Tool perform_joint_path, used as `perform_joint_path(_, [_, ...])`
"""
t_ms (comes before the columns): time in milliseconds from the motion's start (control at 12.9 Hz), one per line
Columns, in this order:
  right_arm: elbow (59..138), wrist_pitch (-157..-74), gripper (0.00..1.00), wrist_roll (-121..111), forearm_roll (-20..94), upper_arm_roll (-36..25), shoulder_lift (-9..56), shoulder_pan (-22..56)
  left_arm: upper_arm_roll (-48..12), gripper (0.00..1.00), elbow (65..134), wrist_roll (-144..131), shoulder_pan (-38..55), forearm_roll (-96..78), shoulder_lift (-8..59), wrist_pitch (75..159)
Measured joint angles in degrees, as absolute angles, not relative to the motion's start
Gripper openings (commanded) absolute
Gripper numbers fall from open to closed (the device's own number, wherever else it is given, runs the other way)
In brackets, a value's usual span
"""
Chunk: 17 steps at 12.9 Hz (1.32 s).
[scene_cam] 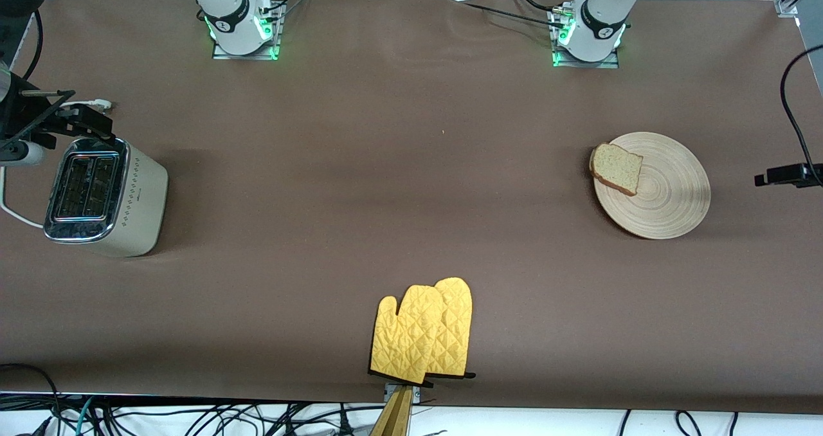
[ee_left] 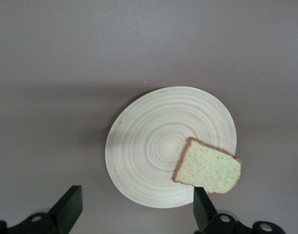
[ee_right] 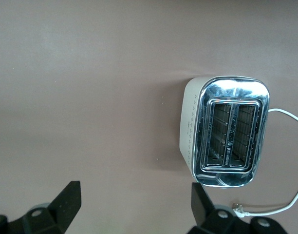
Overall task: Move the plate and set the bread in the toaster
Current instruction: 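Lower the left gripper to the wooden plate's rim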
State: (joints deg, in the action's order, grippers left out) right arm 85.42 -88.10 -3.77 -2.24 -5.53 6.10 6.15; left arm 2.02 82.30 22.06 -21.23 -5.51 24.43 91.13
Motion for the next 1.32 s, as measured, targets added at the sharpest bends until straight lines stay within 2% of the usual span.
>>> perform_joint_path(310, [85.42,-88.1,1.0,-3.77,-2.24,-5.54,6.11,6.13,-7.11,1.0,77.15,28.17,-33.7,-5.57,34.9,91.06])
perform_joint_path(465, [85.42,-88.09,1.0,-3.77,-2.24,-5.59,6.11,6.09,-9.51,1.0,75.47,31.21,-38.39,-5.59,39.42,91.02])
perform_joint_path(698, [85.42,-88.07,1.0,-3.77,-2.24,-5.64,6.11,6.07,-10.08,1.0,74.37,33.52,-40.79,-5.7,43.74,90.71])
perform_joint_path(1318, [85.42,-87.97,1.0,-3.78,-2.24,-5.77,6.13,6.07,-10.35,1.0,74.2,40.08,-41.47,-9.76,50.03,89.52])
